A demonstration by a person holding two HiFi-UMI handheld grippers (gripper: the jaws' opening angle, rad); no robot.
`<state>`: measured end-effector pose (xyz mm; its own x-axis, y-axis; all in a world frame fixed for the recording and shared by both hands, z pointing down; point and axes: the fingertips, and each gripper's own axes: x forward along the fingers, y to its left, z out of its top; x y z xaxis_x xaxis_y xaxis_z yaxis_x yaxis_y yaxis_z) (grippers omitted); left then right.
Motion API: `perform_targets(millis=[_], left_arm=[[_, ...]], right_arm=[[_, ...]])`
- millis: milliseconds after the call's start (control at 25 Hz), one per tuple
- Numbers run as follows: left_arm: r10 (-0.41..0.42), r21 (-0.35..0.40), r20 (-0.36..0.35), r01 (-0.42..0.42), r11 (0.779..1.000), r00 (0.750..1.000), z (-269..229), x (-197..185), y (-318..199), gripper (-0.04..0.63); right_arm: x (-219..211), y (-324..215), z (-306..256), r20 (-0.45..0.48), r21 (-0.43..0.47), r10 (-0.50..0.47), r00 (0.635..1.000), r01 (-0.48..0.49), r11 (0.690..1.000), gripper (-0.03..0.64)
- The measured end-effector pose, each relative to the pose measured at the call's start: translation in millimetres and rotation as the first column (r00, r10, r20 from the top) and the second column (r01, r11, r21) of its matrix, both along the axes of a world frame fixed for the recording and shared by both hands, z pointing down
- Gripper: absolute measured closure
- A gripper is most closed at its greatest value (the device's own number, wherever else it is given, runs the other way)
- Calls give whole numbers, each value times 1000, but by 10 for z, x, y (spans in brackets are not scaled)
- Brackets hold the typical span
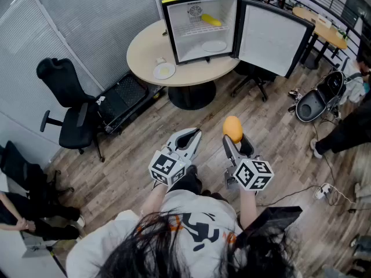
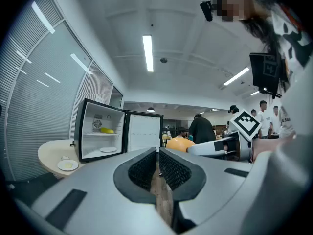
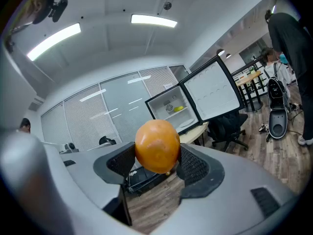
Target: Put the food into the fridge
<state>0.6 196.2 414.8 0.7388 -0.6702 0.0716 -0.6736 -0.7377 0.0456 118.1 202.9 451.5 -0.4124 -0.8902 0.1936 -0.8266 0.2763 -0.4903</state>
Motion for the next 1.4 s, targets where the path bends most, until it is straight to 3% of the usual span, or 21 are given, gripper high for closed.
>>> perform_targets(millis=[400, 1400], left_arm=[[4, -12, 24, -4, 1000, 1000, 115, 5, -6, 584], [-41, -35, 10, 41, 999, 999, 144, -206, -247, 584]], right_arm=[[-76, -60, 34, -7, -6, -26, 1000, 26, 1000, 322], [-351, -288, 144, 19, -51, -91, 996, 91, 995, 322]])
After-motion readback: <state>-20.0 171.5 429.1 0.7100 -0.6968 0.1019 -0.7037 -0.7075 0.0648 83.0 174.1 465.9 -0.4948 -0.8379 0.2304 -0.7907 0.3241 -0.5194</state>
